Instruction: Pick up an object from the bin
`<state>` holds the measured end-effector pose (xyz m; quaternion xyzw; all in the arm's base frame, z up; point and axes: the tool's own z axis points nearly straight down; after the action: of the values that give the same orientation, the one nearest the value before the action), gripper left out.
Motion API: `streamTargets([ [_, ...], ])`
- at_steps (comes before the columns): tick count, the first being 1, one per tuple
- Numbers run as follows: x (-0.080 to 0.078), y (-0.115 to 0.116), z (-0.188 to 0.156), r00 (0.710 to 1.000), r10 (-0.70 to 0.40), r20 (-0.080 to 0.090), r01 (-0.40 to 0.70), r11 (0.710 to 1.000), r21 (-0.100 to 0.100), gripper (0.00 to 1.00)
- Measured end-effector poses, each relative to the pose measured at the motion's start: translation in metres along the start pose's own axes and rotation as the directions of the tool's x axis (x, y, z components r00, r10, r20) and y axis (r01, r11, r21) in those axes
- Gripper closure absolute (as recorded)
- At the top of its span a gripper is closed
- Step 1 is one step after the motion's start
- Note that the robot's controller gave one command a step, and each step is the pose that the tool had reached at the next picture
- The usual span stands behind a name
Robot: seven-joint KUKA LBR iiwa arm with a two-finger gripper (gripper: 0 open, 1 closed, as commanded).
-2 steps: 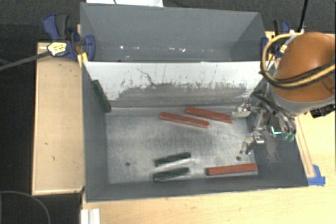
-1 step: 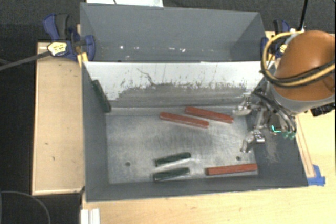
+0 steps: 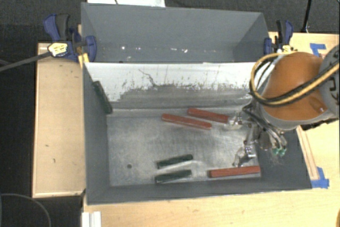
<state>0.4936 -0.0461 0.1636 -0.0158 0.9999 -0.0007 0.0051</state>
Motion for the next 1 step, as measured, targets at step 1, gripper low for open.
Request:
streamTargets([
  [1,0.0151,-0.0177,0.0864,1.000,-0.010,-0.001,0.010,1.000,0.000,1.00],
])
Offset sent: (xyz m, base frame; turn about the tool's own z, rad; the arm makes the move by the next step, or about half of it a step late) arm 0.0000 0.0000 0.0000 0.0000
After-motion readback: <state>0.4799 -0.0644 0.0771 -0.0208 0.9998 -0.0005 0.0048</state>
